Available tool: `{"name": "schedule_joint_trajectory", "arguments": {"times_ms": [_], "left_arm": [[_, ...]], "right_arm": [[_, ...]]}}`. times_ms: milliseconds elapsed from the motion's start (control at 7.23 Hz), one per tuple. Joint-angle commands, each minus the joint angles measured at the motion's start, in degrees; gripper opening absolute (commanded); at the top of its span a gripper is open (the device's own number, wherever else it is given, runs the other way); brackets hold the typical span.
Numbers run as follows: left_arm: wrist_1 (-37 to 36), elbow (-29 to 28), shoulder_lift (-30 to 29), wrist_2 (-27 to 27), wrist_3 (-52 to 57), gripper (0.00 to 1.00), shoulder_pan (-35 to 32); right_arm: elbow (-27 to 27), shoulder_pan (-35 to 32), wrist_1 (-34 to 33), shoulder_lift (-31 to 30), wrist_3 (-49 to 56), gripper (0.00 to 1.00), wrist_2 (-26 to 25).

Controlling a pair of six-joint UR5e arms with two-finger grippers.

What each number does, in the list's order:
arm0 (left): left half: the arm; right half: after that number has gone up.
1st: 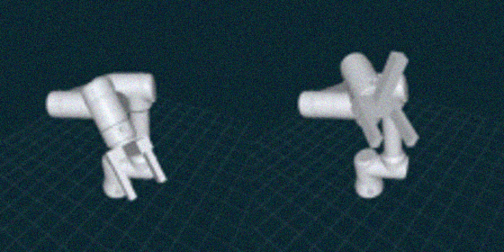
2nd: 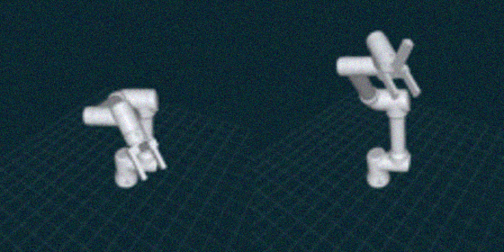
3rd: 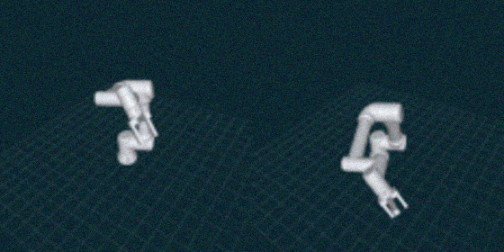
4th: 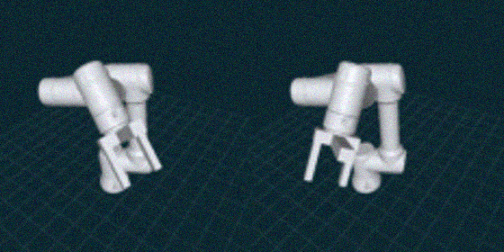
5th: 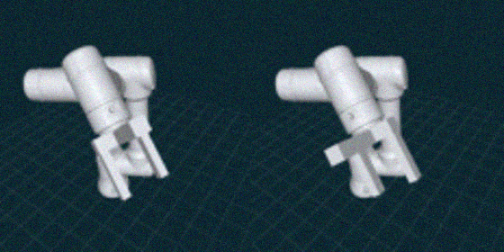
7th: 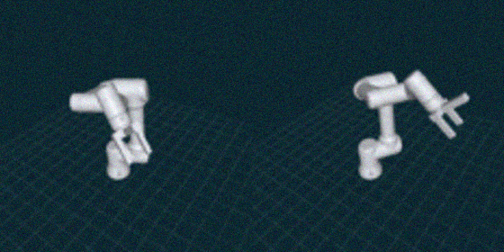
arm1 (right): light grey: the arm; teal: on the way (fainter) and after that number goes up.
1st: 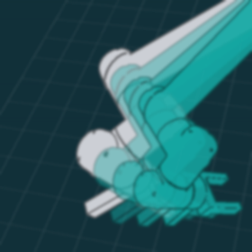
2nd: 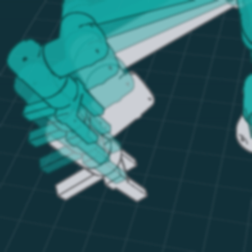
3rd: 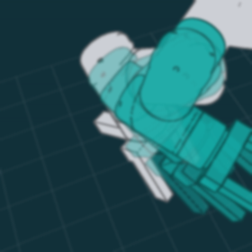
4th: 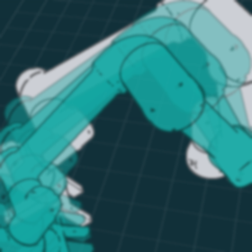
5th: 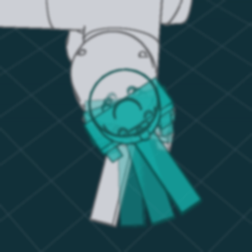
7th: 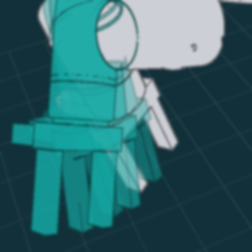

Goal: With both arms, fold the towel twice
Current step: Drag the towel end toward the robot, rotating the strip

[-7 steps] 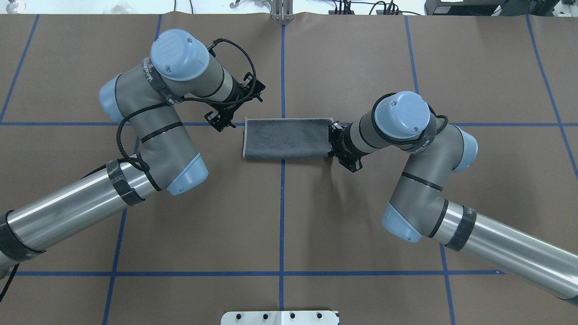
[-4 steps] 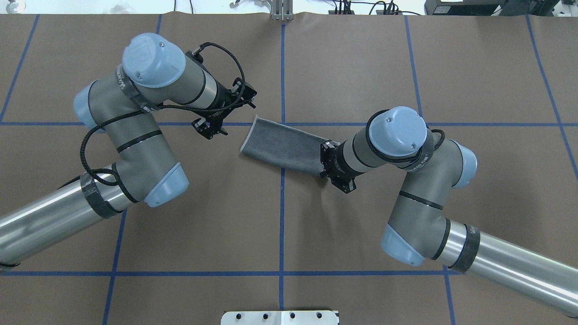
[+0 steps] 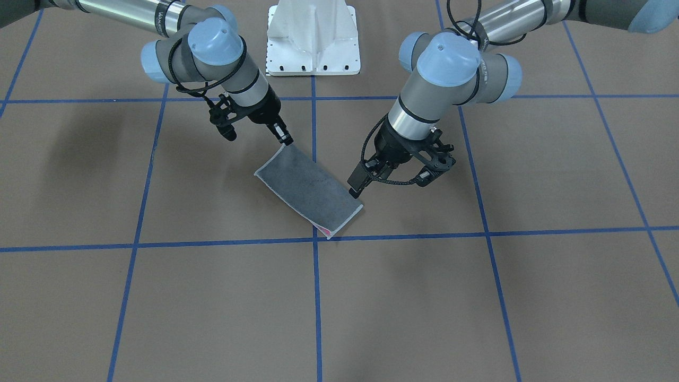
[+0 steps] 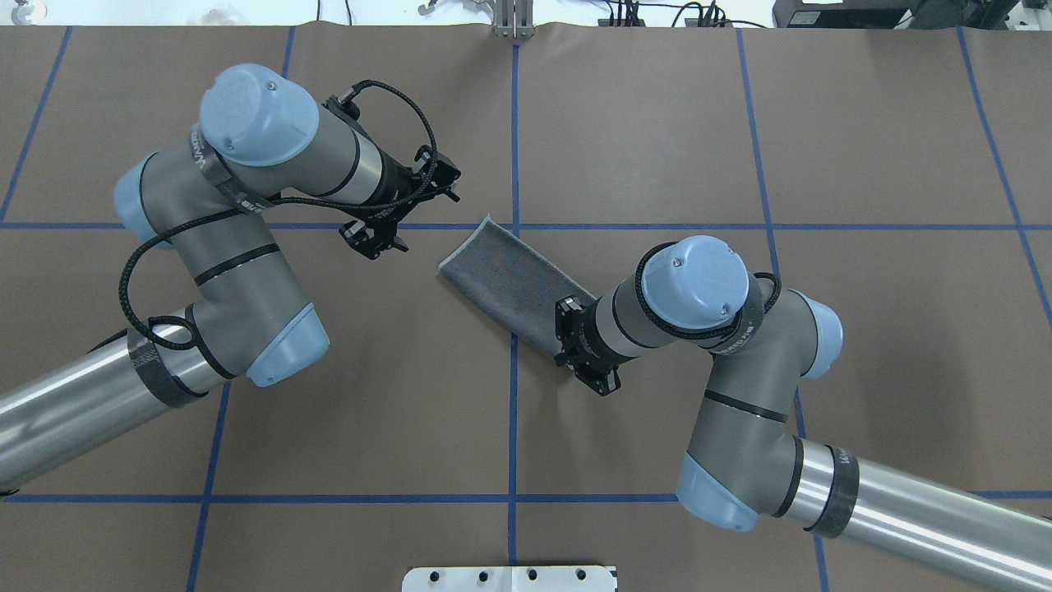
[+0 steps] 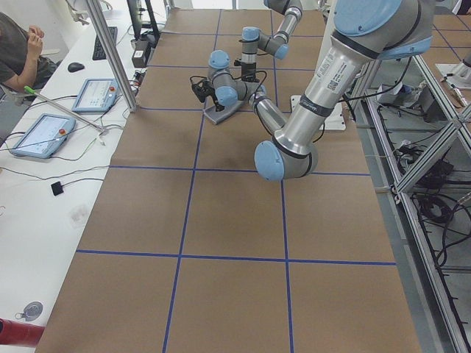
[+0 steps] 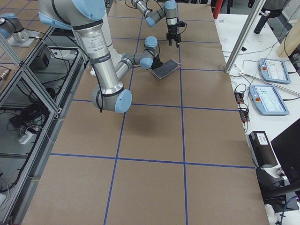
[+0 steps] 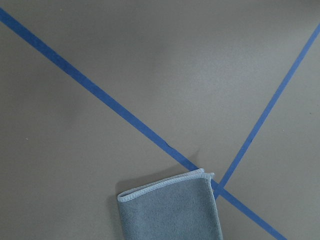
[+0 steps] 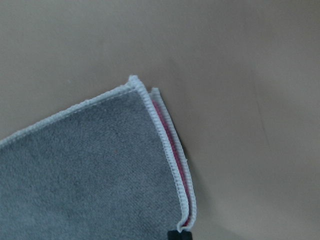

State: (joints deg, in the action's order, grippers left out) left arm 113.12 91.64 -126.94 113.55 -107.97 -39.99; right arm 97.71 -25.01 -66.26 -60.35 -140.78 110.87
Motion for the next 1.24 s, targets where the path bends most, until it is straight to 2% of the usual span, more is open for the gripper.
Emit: {"name": "schedule_joint_trajectory", "arguments": {"times_ms": [0,553,1106], "left_arm": [[0.0,0.03,0.03,0.0,-0.05,1.0,0.0],[-3.06,2.05,0.03,0.0,-0.05,1.0,0.0],[-3.08,2.06,0.03,0.0,0.04,1.0,0.0]], "right_arm": [[0.03,2.32,-0.01,1.89,-2.12,0.0,-0.39],[-0.94,5.4,-0.01,4.18,-3.79,0.0,-2.14],[-1.81,6.37,-0.1,5.5,-3.8,0.0,-2.41]]}}
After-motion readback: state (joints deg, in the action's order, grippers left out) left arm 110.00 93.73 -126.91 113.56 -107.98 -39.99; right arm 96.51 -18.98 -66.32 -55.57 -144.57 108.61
